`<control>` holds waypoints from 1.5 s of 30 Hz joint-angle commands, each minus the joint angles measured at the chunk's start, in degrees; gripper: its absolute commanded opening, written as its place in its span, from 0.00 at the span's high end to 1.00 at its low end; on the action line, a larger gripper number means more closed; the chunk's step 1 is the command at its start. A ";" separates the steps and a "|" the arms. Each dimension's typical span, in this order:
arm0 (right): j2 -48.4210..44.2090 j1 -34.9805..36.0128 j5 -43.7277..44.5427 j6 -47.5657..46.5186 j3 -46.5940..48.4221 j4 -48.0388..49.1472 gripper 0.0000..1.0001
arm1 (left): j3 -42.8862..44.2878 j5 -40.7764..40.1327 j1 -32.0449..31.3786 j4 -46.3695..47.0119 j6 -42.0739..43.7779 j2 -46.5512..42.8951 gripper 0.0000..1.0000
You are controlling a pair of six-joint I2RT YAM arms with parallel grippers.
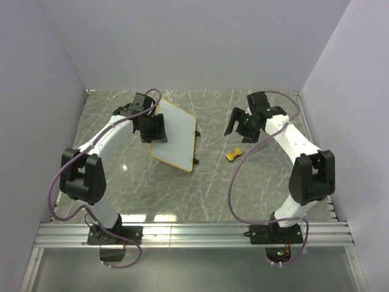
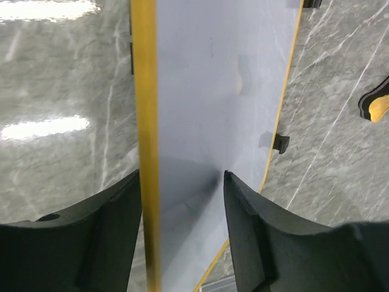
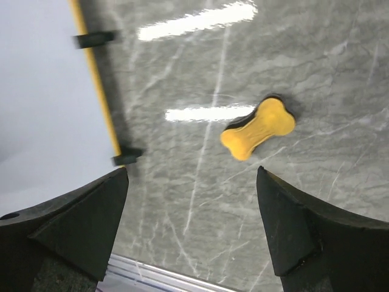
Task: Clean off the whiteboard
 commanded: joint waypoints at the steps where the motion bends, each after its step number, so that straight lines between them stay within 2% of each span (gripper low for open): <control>1: -6.02 0.02 -3.09 -1.61 2.16 -0.68 0.07 | 3.82 -2.81 0.00 -3.42 -0.19 -3.70 0.39; 5: -12.60 0.28 -8.37 -0.83 0.84 2.31 0.07 | 4.80 -5.09 0.09 -4.03 -1.59 -5.36 0.30; 6: -13.75 0.28 -9.86 -0.73 0.49 3.10 0.07 | 4.97 -5.88 0.09 -4.21 -1.94 -6.15 0.25; 7: -14.89 0.45 -13.79 -0.65 -0.47 4.07 0.07 | 5.23 -7.54 0.09 -4.56 -2.21 -6.59 0.24; 9: -17.97 0.63 -15.93 0.41 -1.09 5.66 0.07 | 5.59 -9.57 0.09 -5.09 -3.17 -8.08 0.21; 13: -22.63 0.90 -18.04 1.03 -1.62 5.92 0.07 | 6.46 -15.89 0.53 -6.58 -4.75 -10.99 0.20; 15: -25.97 1.16 -17.17 0.50 -2.15 5.48 0.06 | 6.82 -21.87 0.71 -7.64 -6.07 -13.52 0.19; 17: -29.82 1.51 -15.86 0.23 -4.43 5.22 0.07 | 6.90 -28.08 0.88 -7.64 -7.12 -15.81 0.19; 21: -36.69 1.60 -16.20 1.11 -11.36 7.58 0.06 | 4.98 -35.41 0.88 -4.48 -7.39 -24.34 0.19; 23: -42.04 1.60 -16.03 2.60 -16.98 10.82 0.05 | 2.79 -36.47 0.88 -0.89 -6.52 -29.24 0.19; 28: -50.84 1.60 -11.37 4.98 -20.60 12.43 0.03 | -0.30 -37.09 0.80 4.40 -5.02 -36.12 0.18; 33: -53.57 1.51 -10.84 3.05 -22.27 10.32 0.03 | -0.30 -35.95 0.80 5.20 -4.93 -37.45 0.17; 37: -55.25 1.69 -11.02 2.61 -23.77 10.32 0.02 | -0.04 -35.60 0.79 4.67 -4.49 -37.80 0.12; 41: -55.51 1.69 -12.06 3.40 -24.82 10.75 0.02 | 0.40 -35.60 0.71 3.35 -3.62 -38.41 0.02; 45: -56.04 1.69 -12.68 4.45 -26.14 11.63 0.02 | 1.36 -36.47 0.71 2.21 -1.95 -39.03 0.01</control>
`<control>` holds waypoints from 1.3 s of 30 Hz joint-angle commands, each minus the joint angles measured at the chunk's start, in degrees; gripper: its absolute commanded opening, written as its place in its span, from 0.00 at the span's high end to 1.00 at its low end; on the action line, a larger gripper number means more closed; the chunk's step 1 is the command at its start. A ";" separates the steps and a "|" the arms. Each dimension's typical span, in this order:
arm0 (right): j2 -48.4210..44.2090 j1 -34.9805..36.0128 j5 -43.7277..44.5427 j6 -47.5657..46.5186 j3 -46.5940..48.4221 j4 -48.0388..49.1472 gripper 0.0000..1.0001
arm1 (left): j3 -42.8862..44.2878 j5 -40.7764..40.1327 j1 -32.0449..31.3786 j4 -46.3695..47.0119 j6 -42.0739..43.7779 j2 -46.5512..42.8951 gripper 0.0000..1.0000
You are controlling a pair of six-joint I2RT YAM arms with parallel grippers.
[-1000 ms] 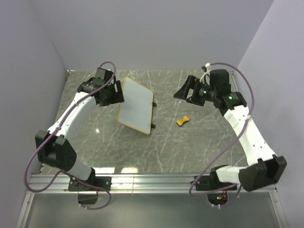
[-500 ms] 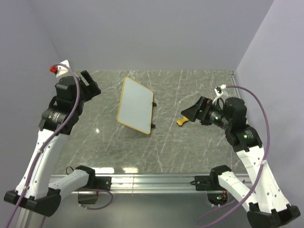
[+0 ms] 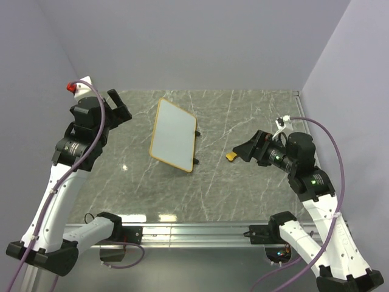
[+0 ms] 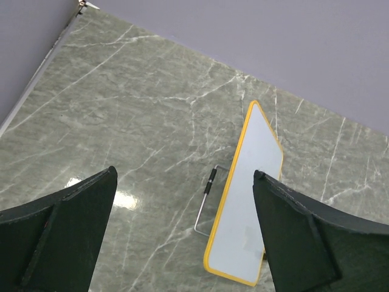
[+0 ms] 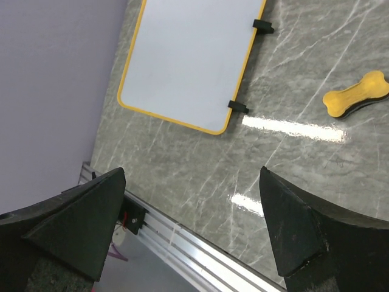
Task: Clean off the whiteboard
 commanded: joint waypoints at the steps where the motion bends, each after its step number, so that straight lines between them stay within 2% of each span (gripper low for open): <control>1: -1.26 0.33 -0.86 0.58 -0.77 2.68 0.02 | 1.54 -1.07 -0.15 -0.74 3.19 -1.41 0.01; 6: -2.06 0.59 -0.25 0.76 -1.38 2.76 0.02 | 3.12 -0.89 -0.06 -0.48 5.13 -1.94 0.01; 10: -3.54 0.68 5.09 -0.56 -0.24 1.89 0.02 | 3.13 -2.12 -0.06 2.84 4.95 -2.38 0.00; 17: -9.62 0.68 18.73 1.02 -0.95 3.73 0.00 | -11.09 -6.60 -0.14 12.95 -3.91 -7.90 0.01; 21: -8.65 0.68 19.09 2.42 0.28 2.41 0.00 | -17.95 -2.39 -0.06 20.68 -3.23 -11.60 0.00; 26: -8.13 0.68 17.78 4.19 -0.07 4.61 0.00 | -26.12 -6.25 -0.06 30.43 -2.61 -15.21 0.01; 34: -5.31 0.68 13.39 3.14 -1.03 5.22 0.00 | -30.36 -4.06 -0.06 33.53 0.56 -15.48 0.01; 39: -3.56 0.86 13.55 3.93 -0.42 5.05 0.00 | -32.03 -3.35 -0.06 34.76 1.61 -14.60 0.01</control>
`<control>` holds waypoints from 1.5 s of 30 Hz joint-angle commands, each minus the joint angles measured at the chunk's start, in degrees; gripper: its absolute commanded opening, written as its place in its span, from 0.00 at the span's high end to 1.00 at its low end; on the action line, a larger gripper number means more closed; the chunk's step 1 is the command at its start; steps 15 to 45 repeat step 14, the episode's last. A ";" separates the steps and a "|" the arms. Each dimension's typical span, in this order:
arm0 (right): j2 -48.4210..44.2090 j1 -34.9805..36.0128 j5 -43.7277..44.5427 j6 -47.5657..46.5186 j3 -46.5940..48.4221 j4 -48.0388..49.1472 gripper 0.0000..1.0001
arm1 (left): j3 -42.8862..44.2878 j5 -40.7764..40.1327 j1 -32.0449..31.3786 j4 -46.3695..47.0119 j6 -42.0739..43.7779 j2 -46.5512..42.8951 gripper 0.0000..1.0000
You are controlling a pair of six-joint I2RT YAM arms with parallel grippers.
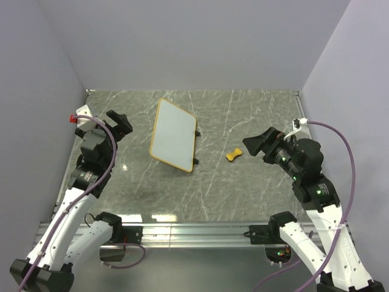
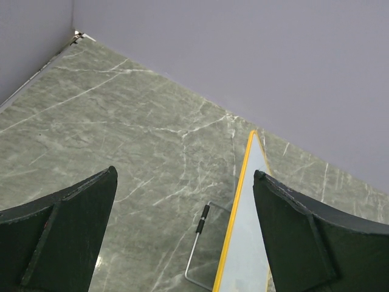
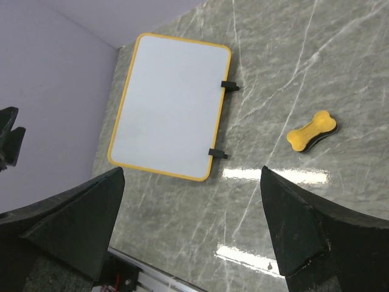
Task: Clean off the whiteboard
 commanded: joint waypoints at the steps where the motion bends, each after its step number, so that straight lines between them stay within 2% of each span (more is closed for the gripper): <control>1: 0.95 0.42 -0.44 0.21 0.65 2.14 0.00 | -1.32 1.17 -0.06 4.55 2.55 0.48 0.01; 5: 1.57 0.51 0.62 -0.49 1.71 1.35 0.00 | -2.90 3.63 -0.06 6.75 7.21 1.19 0.01; 12: 1.48 0.60 0.71 -2.34 2.15 1.08 0.00 | -5.62 2.76 -0.06 11.84 11.69 4.00 0.01; 14: 1.65 0.60 1.32 -3.21 2.76 0.30 0.00 | -7.56 0.66 -0.06 13.78 11.79 5.75 0.01; 45: 1.65 0.60 1.32 -3.21 2.76 0.30 0.00 | -7.56 0.66 -0.06 13.78 11.79 5.75 0.01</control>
